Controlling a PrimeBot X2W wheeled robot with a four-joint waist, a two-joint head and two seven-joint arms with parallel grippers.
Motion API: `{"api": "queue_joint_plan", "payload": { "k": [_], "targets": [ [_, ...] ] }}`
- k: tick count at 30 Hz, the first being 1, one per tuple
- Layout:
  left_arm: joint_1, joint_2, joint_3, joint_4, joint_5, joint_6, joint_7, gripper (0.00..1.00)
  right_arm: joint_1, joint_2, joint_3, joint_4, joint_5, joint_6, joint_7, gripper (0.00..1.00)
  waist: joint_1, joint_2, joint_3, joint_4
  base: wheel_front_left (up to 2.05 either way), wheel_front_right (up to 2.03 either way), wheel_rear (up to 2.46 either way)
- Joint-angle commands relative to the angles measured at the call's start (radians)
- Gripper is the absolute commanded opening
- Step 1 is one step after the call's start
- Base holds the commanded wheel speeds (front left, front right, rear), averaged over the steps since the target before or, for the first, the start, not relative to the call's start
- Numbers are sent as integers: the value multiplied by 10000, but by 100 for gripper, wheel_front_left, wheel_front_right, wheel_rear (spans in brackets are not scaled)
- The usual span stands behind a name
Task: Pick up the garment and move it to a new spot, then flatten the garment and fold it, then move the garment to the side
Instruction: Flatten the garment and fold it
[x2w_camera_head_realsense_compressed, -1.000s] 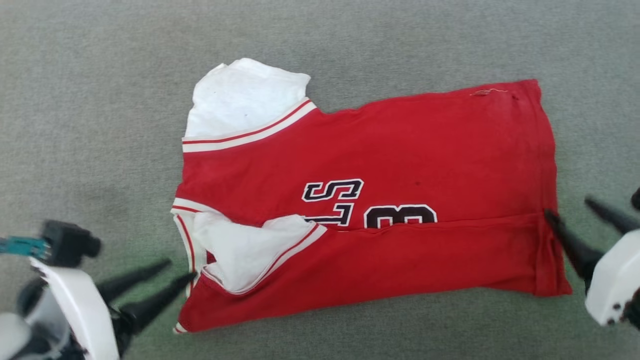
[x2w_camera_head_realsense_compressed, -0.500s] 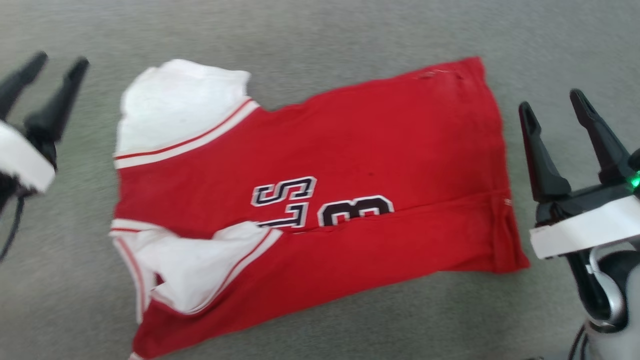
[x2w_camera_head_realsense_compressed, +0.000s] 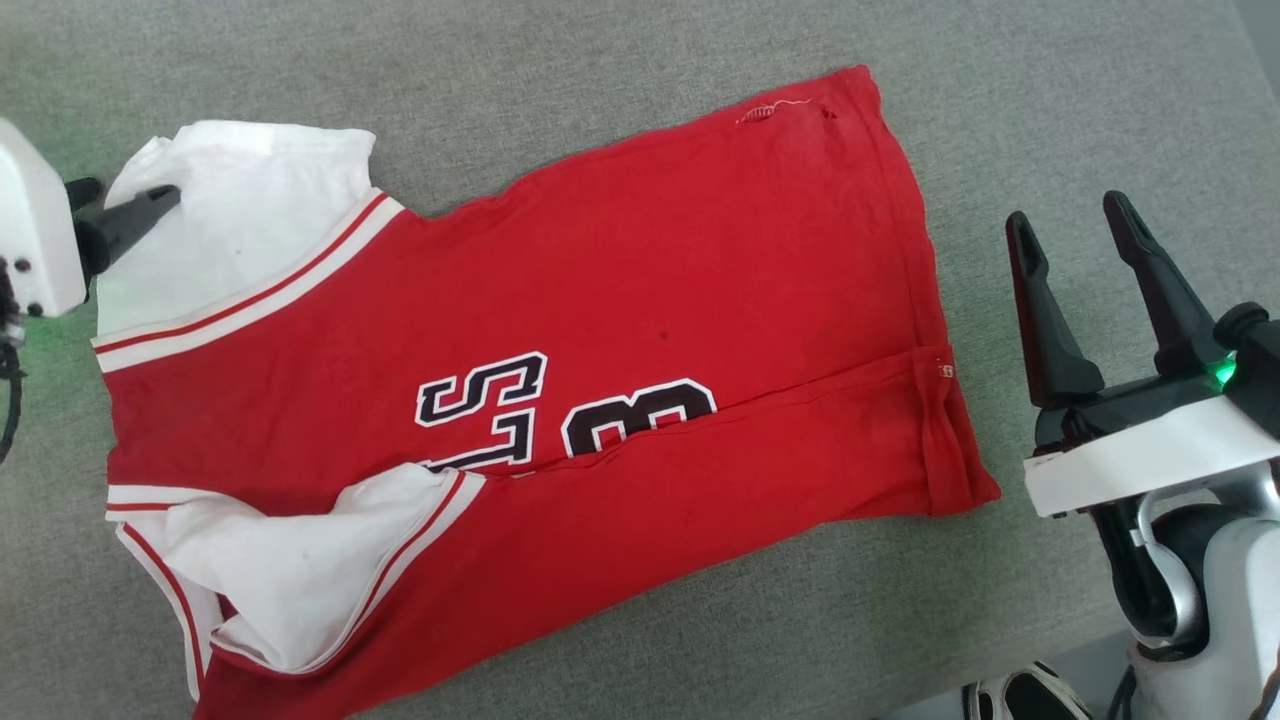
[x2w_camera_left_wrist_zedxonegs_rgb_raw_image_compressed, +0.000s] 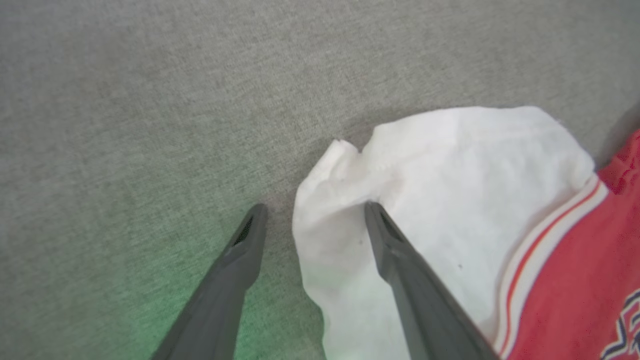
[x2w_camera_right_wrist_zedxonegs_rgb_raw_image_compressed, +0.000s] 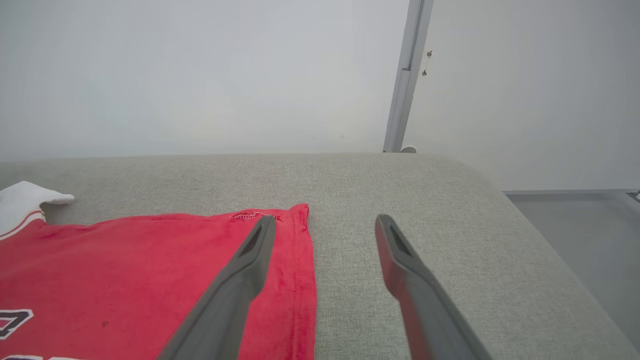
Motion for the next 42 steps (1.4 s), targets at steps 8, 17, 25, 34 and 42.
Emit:
{"api": "queue_joint_plan", "payload": {
  "k": [8,17,25,34,42],
  "targets": [
    [-414,-84,-497,-834,-195,-66,529,0,-842,-496,456,467,298,-5,900,100,0,0,294,119,0,0,0],
    [-1003,-480,-832,-1214,-206,-69,-8,0,-4161,-1981,1869,2724,1791,-7,4653,100,0,0,731,723,0,0,0],
    [-1411,-688,-1321,-1620,-127,-69,-573,0,-6488,-2518,2813,4899,2995,-5,7295,100,0,0,1100,1328,0,0,0],
    [-1489,-1110,-1727,-1969,-681,-69,-1678,0,-6881,-2793,3077,5758,3293,-7,7172,0,0,0,954,1791,0,0,0],
    [-648,-703,-1695,-3370,-1637,-69,-3209,0,-5628,-3144,2766,4916,3923,-7,6113,0,0,0,-229,2182,0,0,0]
  ]
}}
